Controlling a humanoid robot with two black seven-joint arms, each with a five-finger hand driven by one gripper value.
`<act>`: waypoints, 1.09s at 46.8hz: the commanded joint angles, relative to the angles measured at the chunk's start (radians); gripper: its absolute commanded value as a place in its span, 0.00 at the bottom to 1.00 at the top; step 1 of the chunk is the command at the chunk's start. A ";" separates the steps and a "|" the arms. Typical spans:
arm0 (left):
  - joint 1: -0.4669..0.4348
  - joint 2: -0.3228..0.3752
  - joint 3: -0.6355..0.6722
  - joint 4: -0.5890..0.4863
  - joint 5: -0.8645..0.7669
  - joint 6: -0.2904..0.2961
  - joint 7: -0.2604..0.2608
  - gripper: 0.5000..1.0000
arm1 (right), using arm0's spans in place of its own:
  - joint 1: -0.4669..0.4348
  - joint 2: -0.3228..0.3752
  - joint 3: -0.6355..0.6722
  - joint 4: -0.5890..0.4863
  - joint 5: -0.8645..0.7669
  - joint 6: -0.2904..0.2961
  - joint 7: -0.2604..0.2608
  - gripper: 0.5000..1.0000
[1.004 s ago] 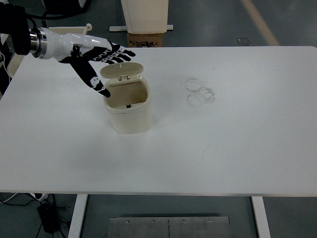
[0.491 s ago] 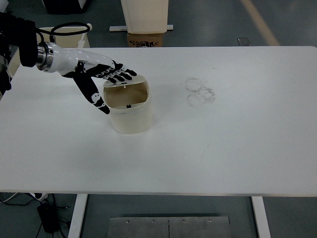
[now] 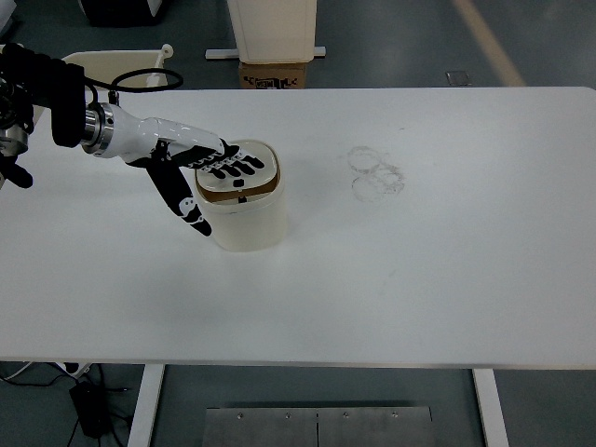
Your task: Close trash bin
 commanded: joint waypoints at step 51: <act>-0.039 0.005 -0.011 0.007 0.003 0.011 -0.002 1.00 | 0.000 0.000 0.000 0.000 0.000 -0.001 0.000 0.99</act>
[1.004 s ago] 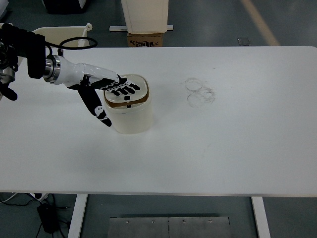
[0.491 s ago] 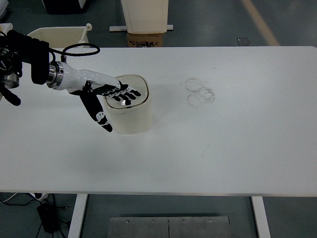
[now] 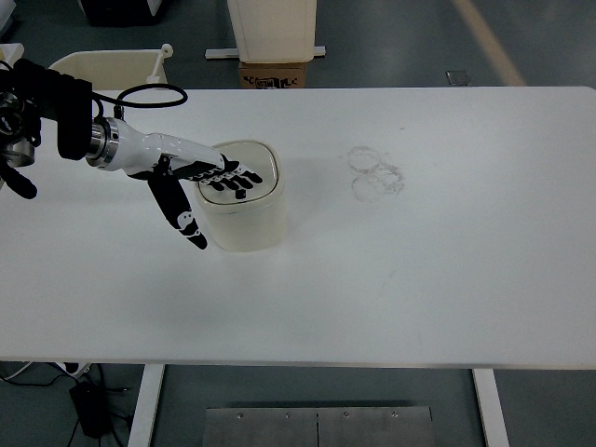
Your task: Close trash bin
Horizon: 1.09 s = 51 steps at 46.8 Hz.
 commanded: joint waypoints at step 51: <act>0.361 -0.208 -0.440 0.634 -0.850 0.225 -0.278 1.00 | 0.002 0.000 0.003 0.000 -0.005 0.001 0.000 0.99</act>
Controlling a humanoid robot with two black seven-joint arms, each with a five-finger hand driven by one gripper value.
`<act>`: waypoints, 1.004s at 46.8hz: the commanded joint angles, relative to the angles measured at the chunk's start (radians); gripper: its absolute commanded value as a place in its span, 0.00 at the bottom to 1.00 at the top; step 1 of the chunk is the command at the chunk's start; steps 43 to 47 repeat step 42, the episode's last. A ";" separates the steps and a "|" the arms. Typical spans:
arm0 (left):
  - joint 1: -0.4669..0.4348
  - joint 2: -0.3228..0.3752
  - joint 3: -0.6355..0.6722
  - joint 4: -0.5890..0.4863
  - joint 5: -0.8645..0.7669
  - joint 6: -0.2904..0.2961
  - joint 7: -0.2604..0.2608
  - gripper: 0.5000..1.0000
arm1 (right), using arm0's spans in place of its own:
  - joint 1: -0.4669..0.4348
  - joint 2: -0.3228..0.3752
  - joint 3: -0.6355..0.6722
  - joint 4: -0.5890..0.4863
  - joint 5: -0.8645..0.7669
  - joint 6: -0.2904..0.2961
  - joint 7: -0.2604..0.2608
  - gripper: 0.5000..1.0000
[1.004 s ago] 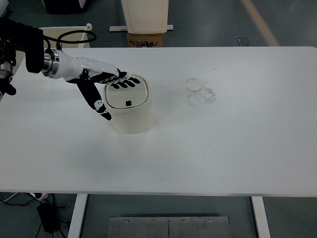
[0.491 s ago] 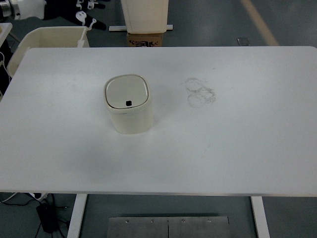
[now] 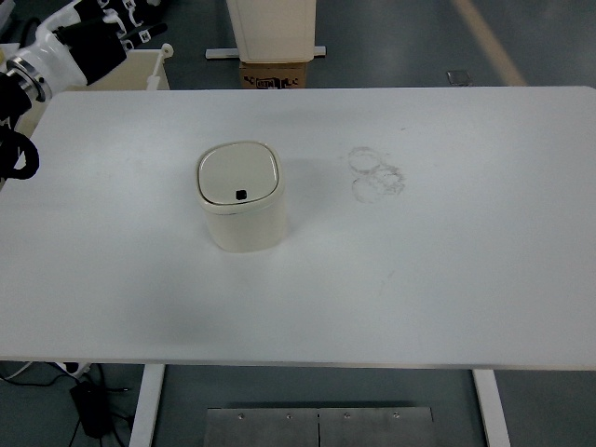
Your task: Close trash bin
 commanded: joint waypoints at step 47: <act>0.175 -0.255 -0.195 0.356 -0.032 -0.037 -0.180 1.00 | 0.035 0.000 0.003 0.000 0.000 -0.005 0.001 0.98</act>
